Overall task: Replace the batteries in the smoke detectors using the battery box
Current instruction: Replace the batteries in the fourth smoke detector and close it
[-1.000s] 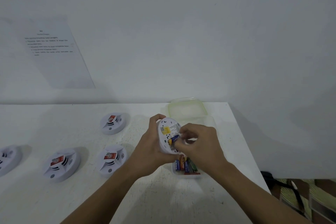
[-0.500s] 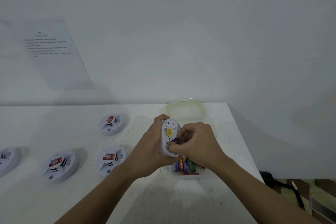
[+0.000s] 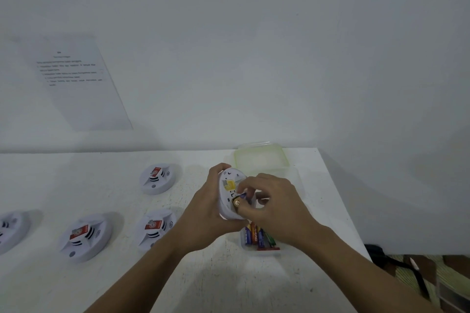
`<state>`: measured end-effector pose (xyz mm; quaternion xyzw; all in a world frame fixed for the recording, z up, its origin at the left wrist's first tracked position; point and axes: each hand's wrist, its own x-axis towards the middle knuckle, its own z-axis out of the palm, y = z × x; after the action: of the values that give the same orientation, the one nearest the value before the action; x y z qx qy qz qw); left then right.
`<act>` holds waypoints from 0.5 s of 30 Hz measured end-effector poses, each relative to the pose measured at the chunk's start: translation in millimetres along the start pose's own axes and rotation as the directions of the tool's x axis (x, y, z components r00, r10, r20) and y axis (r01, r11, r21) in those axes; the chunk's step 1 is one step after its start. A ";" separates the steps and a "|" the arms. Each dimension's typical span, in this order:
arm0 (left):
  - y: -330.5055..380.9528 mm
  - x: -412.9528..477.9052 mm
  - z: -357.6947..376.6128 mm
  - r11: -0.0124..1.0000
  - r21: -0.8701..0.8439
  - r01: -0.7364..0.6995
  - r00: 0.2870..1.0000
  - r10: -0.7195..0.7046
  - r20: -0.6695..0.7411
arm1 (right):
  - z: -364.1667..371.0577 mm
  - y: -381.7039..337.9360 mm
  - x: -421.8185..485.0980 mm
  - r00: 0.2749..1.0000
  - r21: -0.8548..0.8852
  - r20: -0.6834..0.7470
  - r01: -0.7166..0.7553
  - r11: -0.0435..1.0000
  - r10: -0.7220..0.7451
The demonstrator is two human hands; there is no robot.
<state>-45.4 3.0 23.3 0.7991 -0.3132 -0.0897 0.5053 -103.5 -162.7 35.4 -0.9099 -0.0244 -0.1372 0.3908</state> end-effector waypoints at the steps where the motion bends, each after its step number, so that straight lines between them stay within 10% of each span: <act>1: -0.9 1.6 -2.0 1.000 0.004 -0.007 1.000 0.007 0.010 | -0.6 1.0 0.5 0.999 -0.007 0.037 0.008 1.000 -0.008; 15: -0.8 5.3 -22.2 0.998 0.048 -0.039 0.995 0.035 0.098 | -14.1 18.5 6.9 0.950 0.202 0.287 0.069 0.977 -0.126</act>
<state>-30.7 16.8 34.0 0.8001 -0.3544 -0.1114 0.4711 -97.3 -186.1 33.5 -0.8766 -0.1411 -0.0149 0.4599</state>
